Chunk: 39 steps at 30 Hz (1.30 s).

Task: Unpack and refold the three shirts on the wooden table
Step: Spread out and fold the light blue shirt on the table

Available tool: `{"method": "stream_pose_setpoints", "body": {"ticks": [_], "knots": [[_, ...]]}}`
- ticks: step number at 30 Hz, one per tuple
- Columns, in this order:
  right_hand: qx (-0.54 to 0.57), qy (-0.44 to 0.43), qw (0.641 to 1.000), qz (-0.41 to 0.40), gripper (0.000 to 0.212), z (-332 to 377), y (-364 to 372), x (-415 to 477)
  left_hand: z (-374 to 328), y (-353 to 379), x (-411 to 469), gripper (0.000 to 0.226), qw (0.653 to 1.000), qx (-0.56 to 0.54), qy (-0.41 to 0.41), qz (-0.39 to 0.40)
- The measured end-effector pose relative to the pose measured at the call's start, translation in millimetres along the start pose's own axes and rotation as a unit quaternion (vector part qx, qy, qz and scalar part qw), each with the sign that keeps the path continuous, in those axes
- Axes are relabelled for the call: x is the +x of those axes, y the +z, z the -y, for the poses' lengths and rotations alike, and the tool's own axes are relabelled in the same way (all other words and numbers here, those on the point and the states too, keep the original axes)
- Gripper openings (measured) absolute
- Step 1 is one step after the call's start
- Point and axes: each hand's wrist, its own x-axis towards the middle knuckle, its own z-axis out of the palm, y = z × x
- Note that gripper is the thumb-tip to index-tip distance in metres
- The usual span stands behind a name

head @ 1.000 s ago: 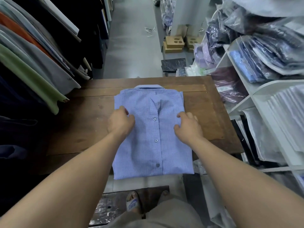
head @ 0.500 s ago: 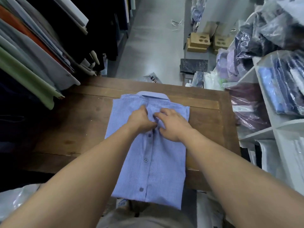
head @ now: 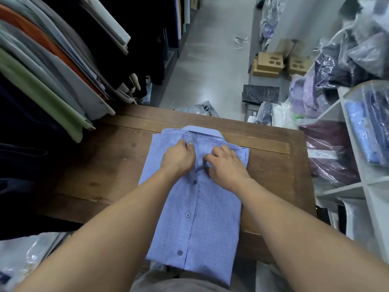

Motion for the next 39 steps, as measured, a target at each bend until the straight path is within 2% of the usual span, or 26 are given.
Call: {"method": "stream_pose_setpoints", "body": {"ticks": [5, 9, 10, 13, 16, 24, 30, 33, 36, 39], "knots": [[-0.019, 0.047, 0.999, 0.018, 0.034, 1.4, 0.8, 1.5, 6.2, 0.3, 0.5, 0.053, 0.996, -0.027, 0.050, 0.066], [-0.009, 0.101, 0.995, 0.000, 0.038, 3.8, -2.1, -0.2, 17.1, 2.2, -0.5, 0.021, 0.992, 0.012, 0.097, 0.078], [-0.002, 0.117, 0.993, -0.012, 0.035, 4.9, -3.1, -1.1, 18.4, 3.4, -1.2, 0.023, 0.990, 0.033, 0.111, 0.075], [0.000, 0.130, 0.992, -0.002, 0.029, 8.8, -4.6, -5.7, 15.9, 8.2, -5.1, 0.040, 0.986, 0.108, 0.118, 0.045], [0.010, 0.121, 0.992, 0.032, 0.032, 13.3, -3.6, -15.0, 10.3, 13.1, -6.9, 0.048, 0.982, 0.153, 0.109, 0.013], [0.061, 0.152, 0.982, 0.091, 0.032, 17.8, 3.4, -37.7, 10.0, 17.4, -12.4, 0.034, 0.986, 0.133, 0.096, -0.014], [0.047, 0.186, 0.978, 0.085, 0.041, 26.9, 2.2, -49.8, 38.3, 5.3, -14.8, 0.024, 0.975, 0.147, 0.123, -0.115], [0.033, 0.243, 0.965, 0.097, 0.050, 35.4, 3.3, -52.4, 57.7, -3.5, -16.9, 0.027, 0.966, 0.181, 0.078, -0.165], [0.059, 0.352, 0.930, 0.085, 0.048, 39.8, 8.2, -57.0, 79.7, -14.5, -19.4, 0.038, 0.976, 0.169, -0.037, -0.133], [0.141, 0.427, 0.892, 0.050, 0.048, 41.6, 12.2, -60.4, 95.8, -24.8, -18.0, 0.053, 0.986, 0.068, -0.129, -0.076]]}}
